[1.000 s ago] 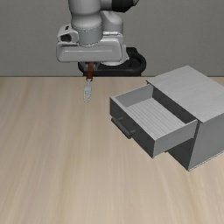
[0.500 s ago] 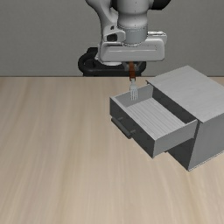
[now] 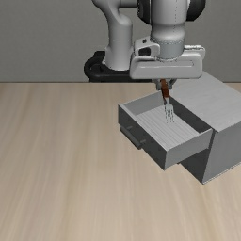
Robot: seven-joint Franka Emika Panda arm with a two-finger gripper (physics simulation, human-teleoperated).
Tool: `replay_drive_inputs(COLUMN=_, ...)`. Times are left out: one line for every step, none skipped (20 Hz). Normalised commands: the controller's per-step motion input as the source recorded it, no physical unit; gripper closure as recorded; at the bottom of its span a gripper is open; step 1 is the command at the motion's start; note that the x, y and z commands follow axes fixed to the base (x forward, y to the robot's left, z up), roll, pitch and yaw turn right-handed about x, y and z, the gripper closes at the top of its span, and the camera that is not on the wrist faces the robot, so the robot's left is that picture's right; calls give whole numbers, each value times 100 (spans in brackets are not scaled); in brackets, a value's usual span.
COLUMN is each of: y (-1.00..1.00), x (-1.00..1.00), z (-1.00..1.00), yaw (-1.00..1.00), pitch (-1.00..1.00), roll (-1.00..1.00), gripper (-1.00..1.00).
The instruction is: Pick up the fork and place it in the top layer of the cabinet
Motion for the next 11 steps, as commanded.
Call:
replay_drive_inputs(y=100, x=0, z=0, yaw=0, pitch=0, roll=0, gripper=100)
replay_drive_inputs(y=0, x=100, z=0, yaw=0, pitch=0, roll=0, gripper=100)
replay_drive_inputs(y=0, x=0, z=0, yaw=0, pitch=0, roll=0, gripper=-100)
replay_drive_inputs(y=0, x=0, z=0, yaw=0, pitch=0, roll=0, gripper=-100)
replay_drive_inputs(y=0, x=0, z=0, yaw=0, pitch=0, roll=0, gripper=-100)
replay_drive_inputs(y=0, x=0, z=0, yaw=0, pitch=0, roll=0, gripper=-100)
replay_drive_inputs(y=0, x=0, z=0, yaw=0, pitch=0, roll=0, gripper=-100)
replay_drive_inputs(y=0, x=0, z=0, yaw=0, pitch=0, roll=0, gripper=-100)
replay_drive_inputs(y=0, x=0, z=0, yaw=0, pitch=0, roll=0, gripper=-100)
replay_drive_inputs(y=0, x=0, z=0, yaw=0, pitch=0, roll=0, gripper=-100)
replay_drive_inputs(y=0, x=0, z=0, yaw=0, pitch=0, roll=0, gripper=-100)
